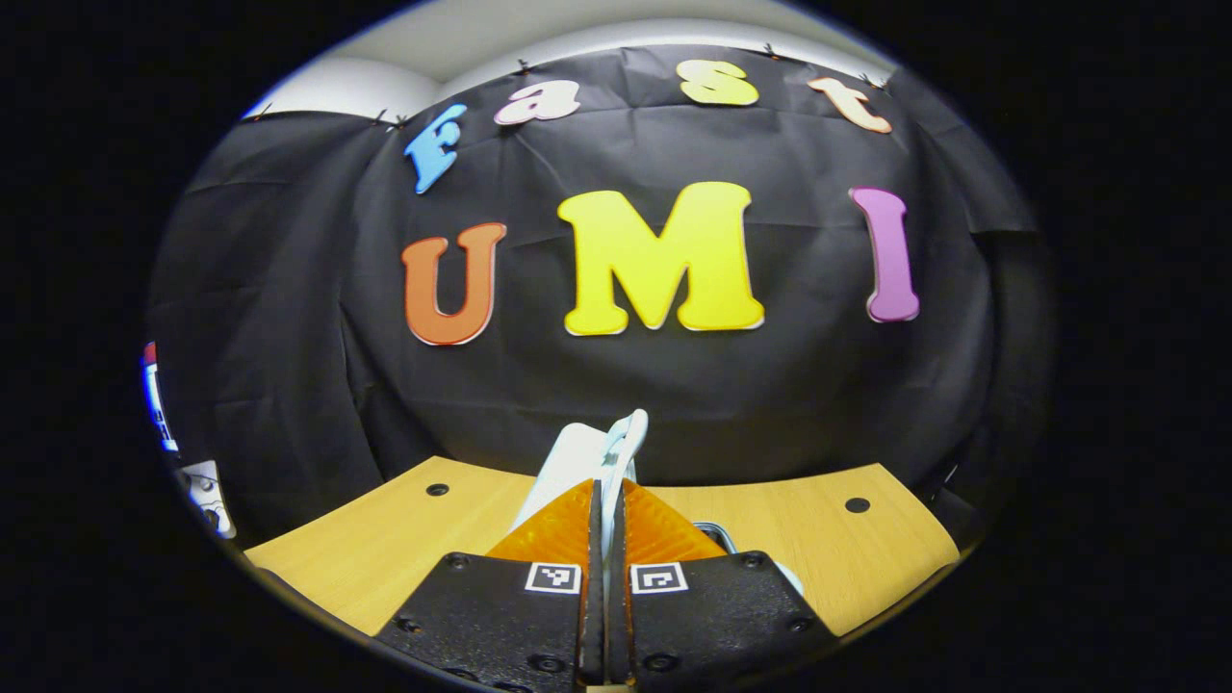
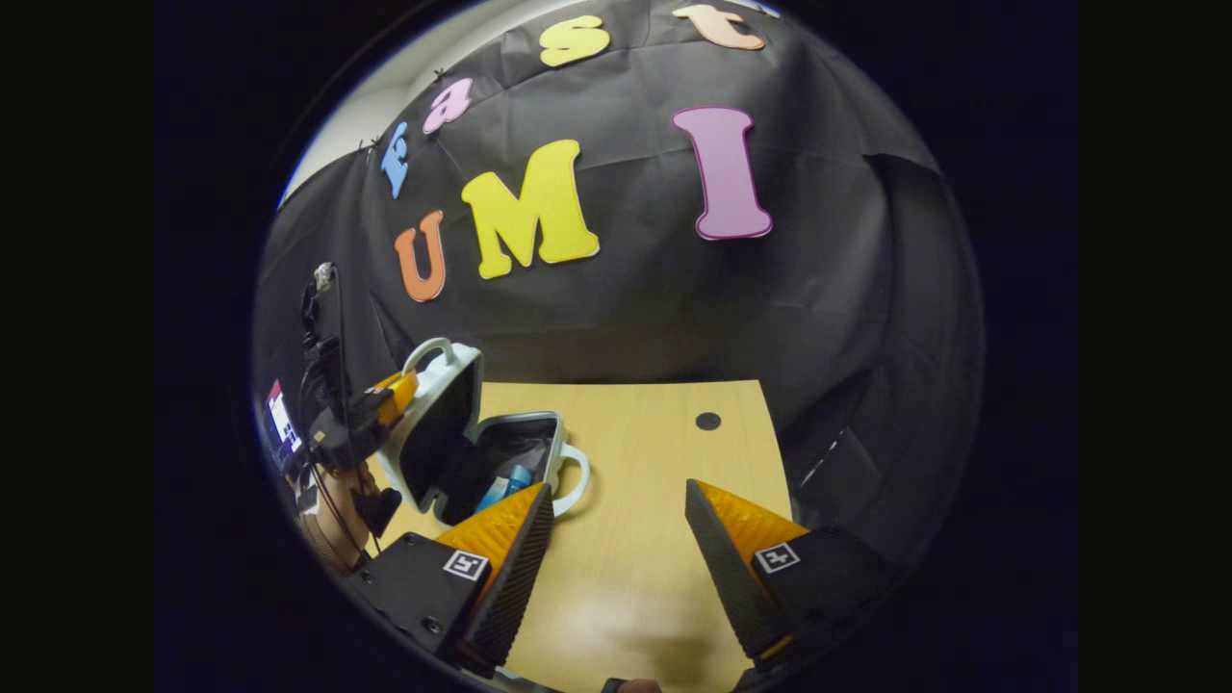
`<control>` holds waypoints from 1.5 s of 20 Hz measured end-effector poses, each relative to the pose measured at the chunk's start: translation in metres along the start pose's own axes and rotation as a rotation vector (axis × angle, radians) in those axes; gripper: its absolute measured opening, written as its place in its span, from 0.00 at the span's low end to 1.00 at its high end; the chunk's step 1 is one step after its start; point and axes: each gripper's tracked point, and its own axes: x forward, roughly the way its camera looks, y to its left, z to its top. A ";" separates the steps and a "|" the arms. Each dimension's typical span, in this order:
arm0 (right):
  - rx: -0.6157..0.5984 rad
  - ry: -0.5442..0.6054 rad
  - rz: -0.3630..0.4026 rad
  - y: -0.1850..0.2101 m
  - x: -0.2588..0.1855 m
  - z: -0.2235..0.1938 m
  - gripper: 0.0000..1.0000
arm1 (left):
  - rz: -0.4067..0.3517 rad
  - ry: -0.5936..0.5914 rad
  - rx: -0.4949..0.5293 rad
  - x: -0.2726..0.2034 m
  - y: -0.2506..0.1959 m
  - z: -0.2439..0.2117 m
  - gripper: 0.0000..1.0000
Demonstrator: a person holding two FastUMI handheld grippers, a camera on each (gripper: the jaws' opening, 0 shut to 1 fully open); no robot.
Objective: First open the suitcase, pack the skin care products into it, and then close the suitcase.
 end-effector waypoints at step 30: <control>-0.106 -0.169 -0.100 -0.004 -0.042 0.023 0.82 | -0.271 0.246 0.219 -0.013 -0.134 -0.142 0.29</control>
